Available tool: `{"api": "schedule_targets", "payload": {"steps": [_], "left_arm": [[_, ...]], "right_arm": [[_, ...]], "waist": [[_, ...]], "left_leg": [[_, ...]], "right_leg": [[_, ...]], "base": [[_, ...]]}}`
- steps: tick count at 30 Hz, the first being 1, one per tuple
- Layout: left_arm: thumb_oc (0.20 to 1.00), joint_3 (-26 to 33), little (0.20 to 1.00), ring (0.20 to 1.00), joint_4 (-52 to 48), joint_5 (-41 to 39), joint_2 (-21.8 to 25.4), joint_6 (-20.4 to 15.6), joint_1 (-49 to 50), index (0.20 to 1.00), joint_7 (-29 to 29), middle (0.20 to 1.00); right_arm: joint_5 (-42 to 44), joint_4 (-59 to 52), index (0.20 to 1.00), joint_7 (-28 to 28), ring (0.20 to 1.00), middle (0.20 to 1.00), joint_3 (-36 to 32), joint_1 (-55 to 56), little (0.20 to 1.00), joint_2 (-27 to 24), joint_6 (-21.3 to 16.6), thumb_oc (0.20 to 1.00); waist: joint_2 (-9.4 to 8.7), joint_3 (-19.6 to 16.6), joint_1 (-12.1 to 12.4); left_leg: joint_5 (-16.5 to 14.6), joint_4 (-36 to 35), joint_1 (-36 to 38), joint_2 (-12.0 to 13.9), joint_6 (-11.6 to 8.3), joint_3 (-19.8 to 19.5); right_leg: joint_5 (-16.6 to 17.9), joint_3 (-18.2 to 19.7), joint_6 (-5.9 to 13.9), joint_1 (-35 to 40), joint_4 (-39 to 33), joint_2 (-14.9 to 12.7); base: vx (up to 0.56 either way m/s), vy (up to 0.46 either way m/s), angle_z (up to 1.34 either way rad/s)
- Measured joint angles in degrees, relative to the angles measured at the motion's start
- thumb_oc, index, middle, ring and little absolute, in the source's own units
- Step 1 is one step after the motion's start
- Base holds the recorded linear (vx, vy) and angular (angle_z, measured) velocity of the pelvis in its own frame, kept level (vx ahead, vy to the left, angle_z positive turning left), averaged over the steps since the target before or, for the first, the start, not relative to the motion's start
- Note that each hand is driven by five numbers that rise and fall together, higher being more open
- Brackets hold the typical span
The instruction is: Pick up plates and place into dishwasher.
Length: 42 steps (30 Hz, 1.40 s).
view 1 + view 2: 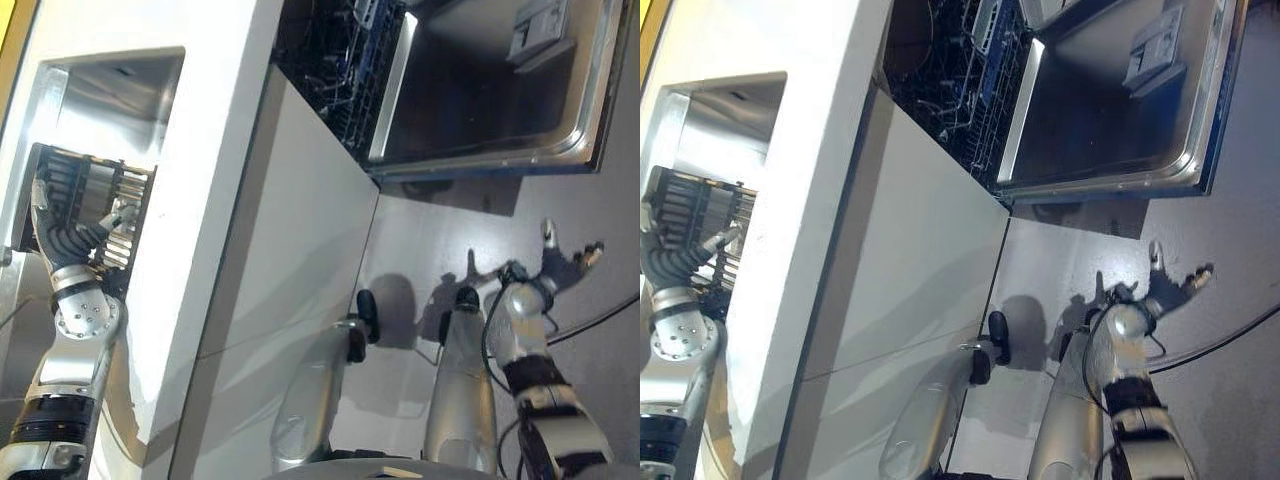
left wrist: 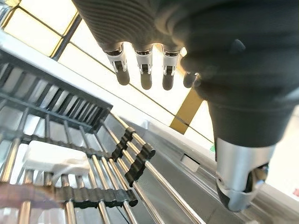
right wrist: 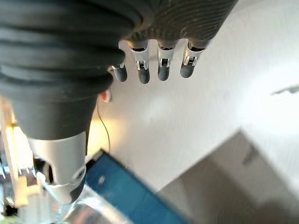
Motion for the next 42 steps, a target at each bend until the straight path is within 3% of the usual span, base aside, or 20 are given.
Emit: {"api": "schedule_targets", "payload": {"steps": [5,13,22,32,42], "left_arm": [[1.0,-2.54,1.0,1.0,-0.68,-0.01,0.86,-0.11,-2.27,1.0,-0.29,1.0],[1.0,-3.37,1.0,1.0,-5.1,-0.19,1.85,-0.65,-2.24,1.0,-1.78,1.0],[1.0,-0.61,1.0,1.0,-4.19,-2.47,2.55,-0.8,-1.39,1.0,-6.46,1.0],[1.0,1.03,1.0,1.0,-2.44,-2.84,2.18,-0.53,-1.51,1.0,-8.91,1.0],[1.0,-0.29,1.0,1.0,-2.13,-4.04,-0.98,0.24,-2.55,1.0,-10.1,1.0]], "right_arm": [[9.89,5.69,1.0,7.08,1.0,1.0,-3.47,-5.76,1.0,-3.07,-1.03,1.0],[17.2,6.92,1.0,18.98,1.0,1.0,-4.32,-13.74,1.0,-8.06,-1.2,1.0],[19.95,5.43,1.0,40.01,1.0,1.0,-2.91,-8.19,1.0,-11.86,1.58,1.0],[11.94,-0.98,1.0,43.35,1.0,1.0,4.08,-6.47,1.0,-17.86,10.97,1.0],[0.14,-12.23,1.0,47.87,1.0,1.0,12.7,-7.49,1.0,-18.61,12.31,1.0]], "waist": [[1.02,-0.76,1.27],[2.37,-1.78,2.73],[2.84,-2.15,2.19],[2.75,-2.08,0.8],[2.37,-1.79,1.48]], "left_leg": [[-1.53,4.3,-2.6,-1.12,0.6,-0.25],[-4.09,11.14,-7.43,-2.75,1.34,0.13],[-5.02,13.61,-10.08,-2.36,1.53,0.24],[-5.11,15.07,-9.83,-1.75,0.77,-1.33],[-5.3,13.63,-4.8,-1.18,0.37,-3.91]], "right_leg": [[-1.79,0.37,0.04,-2.21,4.15,-1.64],[-4.0,2.0,1.46,-6.4,9.9,-3.71],[-4.24,2.77,1.31,-8.96,11.4,-3.07],[-4.42,1.16,0.86,-7.35,11.86,-2.6],[-4.88,-2.72,0.19,0.04,9.16,-2.71]], "base": [[0.05,-0.046,0.15],[0.01,-0.023,0.09],[0.0,-0.02,-0.02],[-0.01,-0.052,0.02],[0.02,-0.001,0.08]]}}
